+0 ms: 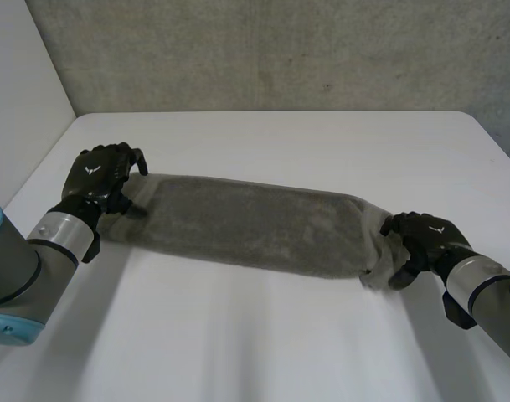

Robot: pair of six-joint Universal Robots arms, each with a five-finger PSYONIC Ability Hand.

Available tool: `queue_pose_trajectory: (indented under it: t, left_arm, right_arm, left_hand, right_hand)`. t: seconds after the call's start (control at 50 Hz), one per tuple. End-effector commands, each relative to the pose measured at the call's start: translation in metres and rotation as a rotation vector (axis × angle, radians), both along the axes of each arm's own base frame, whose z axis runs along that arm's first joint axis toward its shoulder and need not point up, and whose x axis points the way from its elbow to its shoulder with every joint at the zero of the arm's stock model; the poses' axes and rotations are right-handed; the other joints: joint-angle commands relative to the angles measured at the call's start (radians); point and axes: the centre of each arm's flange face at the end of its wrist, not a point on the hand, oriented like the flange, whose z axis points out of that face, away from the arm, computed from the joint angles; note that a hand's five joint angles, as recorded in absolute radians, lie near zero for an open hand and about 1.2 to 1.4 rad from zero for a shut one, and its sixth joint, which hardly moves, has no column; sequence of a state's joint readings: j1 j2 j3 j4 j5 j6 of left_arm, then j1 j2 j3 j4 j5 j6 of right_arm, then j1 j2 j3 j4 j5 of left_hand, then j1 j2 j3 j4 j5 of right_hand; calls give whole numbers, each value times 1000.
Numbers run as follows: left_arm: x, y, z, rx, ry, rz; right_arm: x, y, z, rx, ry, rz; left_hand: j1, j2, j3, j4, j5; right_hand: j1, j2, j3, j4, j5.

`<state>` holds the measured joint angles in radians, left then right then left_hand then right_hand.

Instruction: Fold the towel.

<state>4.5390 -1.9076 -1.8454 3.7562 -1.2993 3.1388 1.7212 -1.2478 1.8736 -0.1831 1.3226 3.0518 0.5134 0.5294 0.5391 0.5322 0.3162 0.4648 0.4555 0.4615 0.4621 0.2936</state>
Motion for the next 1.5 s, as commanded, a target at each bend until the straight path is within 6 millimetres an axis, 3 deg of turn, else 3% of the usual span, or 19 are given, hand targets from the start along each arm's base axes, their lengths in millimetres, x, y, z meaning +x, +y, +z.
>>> queue_pose_trajectory:
  t: [0.02,0.34,0.6,0.8,1.08,1.28,1.4,1.5]
  left_arm:
    - [0,0,0,0,0,0]
    - [-1,-1,-4,0,-1,-3]
    - [-1,-1,-3,-4,-1,-3]
    - [-1,-1,-4,0,-1,-3]
    - [-2,0,-4,-2,-5,-8]
    - [-3,1,-6,2,-6,-9]
    - [-2,1,-5,2,-6,-6]
    - [-2,1,-5,1,-6,-6]
  right_arm:
    - [2,2,-2,20,-22,8]
    - [10,0,-23,91,-50,14]
    - [11,5,-17,125,-65,6]
    - [12,5,-20,140,-85,2]
    - [13,-3,-29,101,-87,-7]
    - [12,-7,-25,84,-124,-27]
    - [11,-7,-17,61,-116,-20]
    - [11,-8,5,-31,3,81]
  left_hand:
    - [-30,-46,-55,-49,-7]
    - [-33,-49,-58,-52,-10]
    - [-36,-52,-61,-54,-13]
    - [-39,-55,-64,-57,-16]
    - [-53,-69,-79,-72,-31]
    - [-62,-78,-88,-81,-39]
    - [-68,-84,-94,-87,-45]
    - [-71,-87,-97,-90,-48]
  right_hand:
    - [-19,-9,-15,-16,-22]
    - [-7,2,-4,-4,-10]
    - [-268,-259,-265,-265,-271]
    - [-192,-183,-189,-189,-195]
    - [160,170,164,163,157]
    - [887,897,891,890,884]
    - [931,941,935,934,928]
    - [931,941,935,934,928]
